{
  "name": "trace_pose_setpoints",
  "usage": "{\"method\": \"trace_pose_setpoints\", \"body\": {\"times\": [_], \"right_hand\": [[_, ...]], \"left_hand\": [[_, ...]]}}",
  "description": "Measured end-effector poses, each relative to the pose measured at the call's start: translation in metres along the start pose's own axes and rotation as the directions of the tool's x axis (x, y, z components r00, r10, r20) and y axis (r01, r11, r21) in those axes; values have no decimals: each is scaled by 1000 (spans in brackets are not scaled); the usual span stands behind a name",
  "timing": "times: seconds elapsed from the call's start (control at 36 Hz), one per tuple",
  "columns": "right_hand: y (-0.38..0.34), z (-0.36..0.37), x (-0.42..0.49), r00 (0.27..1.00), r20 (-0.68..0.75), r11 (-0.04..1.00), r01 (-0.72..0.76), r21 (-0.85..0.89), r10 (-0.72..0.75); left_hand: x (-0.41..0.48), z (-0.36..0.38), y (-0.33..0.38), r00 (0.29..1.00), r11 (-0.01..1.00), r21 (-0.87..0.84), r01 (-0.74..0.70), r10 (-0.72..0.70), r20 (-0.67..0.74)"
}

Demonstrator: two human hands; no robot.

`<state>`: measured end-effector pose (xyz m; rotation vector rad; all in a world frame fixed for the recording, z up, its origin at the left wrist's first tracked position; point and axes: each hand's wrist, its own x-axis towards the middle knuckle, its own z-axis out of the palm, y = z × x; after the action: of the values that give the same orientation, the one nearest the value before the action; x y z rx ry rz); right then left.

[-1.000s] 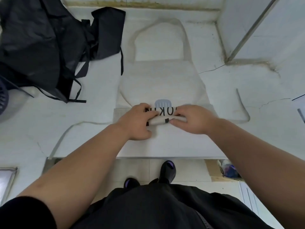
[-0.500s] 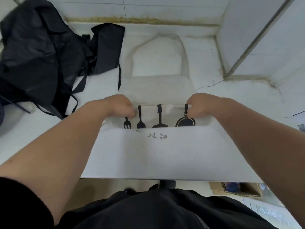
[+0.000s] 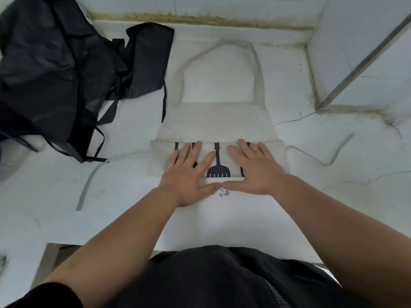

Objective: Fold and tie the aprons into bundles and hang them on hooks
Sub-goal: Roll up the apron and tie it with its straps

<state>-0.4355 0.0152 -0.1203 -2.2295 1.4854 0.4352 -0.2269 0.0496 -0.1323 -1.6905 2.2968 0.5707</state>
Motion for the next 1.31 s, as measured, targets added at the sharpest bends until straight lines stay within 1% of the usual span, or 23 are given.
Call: {"method": "trace_pose_setpoints", "body": {"times": [0.11, 0.22, 0.33, 0.39, 0.42, 0.44, 0.53, 0.58, 0.64, 0.69, 0.75, 0.81, 0.83, 0.86, 0.89, 0.92, 0.97, 1.03, 1.08, 1.11, 1.14, 1.22, 1.31], "right_hand": [[11, -9, -1, 1000, -3, 1000, 8, 3, -8], [8, -20, 0, 999, -39, 999, 24, -28, -25], [6, -40, 1, 1000, 6, 994, -1, 111, 1], [7, -55, 2, 997, 74, 987, -26, 157, 14], [7, -63, 4, 993, 117, 986, -40, 161, 21], [8, -70, 6, 987, 157, 987, -52, 153, 27], [15, -86, 23, 967, 253, 992, -61, 109, 32], [24, -94, 37, 963, 267, 993, -69, 91, 42], [33, -104, 48, 957, 277, 987, -119, 111, 84], [40, -113, 57, 951, 282, 984, -155, 90, 124], [48, -118, 69, 943, 287, 981, -191, 46, 170], [53, -118, 78, 936, 272, 974, -227, -22, 225], [55, -118, 82, 937, 244, 968, -243, -66, 252], [55, -117, 83, 941, 202, 961, -249, -123, 270], [54, -115, 80, 948, 148, 949, -252, -188, 281], [50, -112, 79, 958, 82, 938, -247, -244, 274], [40, -103, 76, 978, -14, 938, -202, -280, 207], [27, -84, 73, 997, -21, 975, -78, -207, 75], [17, -64, 69, 1000, -9, 994, 20, -110, -21], [16, -56, 67, 999, -18, 995, 37, -89, -38], [17, -48, 64, 999, -34, 997, 39, -73, -42], [27, -36, 58, 998, -36, 997, 41, -61, -43], [30, -38, 57, 998, 1, 995, 69, -71, -69]], "left_hand": [[-3, -8, -11, 999, 998, -26, 50, -50, 7], [1, -28, -15, 997, 997, -44, 71, -71, -14], [12, -49, -20, 998, 999, 0, 47, -47, -30], [15, -58, -22, 998, 996, -76, 43, -47, -52], [18, -64, -24, 998, 990, -132, 57, -61, -30], [21, -69, -27, 997, 980, -180, 81, -79, 22], [36, -88, -35, 982, 958, -261, 122, -79, 170], [44, -101, -40, 965, 946, -285, 155, -84, 247], [53, -110, -48, 938, 921, -317, 225, -118, 325], [61, -115, -56, 916, 899, -332, 286, -156, 369], [68, -118, -62, 916, 897, -317, 308, -190, 352], [73, -118, -65, 932, 929, -212, 303, -243, 268], [76, -118, -66, 944, 954, -89, 285, -263, 200], [78, -116, -66, 962, 968, 65, 241, -247, 117], [78, -111, -63, 981, 965, 195, 176, -188, 43], [80, -106, -60, 993, 959, 260, 112, -114, -5], [80, -94, -47, 1000, 972, 235, -7, 9, -7], [79, -78, -29, 998, 989, 132, -60, 55, 40], [77, -61, -18, 999, 1000, -8, -21, 21, 29], [76, -55, -17, 1000, 997, -75, 7, -6, 15], [73, -48, -18, 1000, 995, -97, 24, -23, 14], [66, -37, -31, 999, 999, -4, 35, -35, 10], [59, -38, -46, 998, 998, 15, 60, -61, 22]]}}
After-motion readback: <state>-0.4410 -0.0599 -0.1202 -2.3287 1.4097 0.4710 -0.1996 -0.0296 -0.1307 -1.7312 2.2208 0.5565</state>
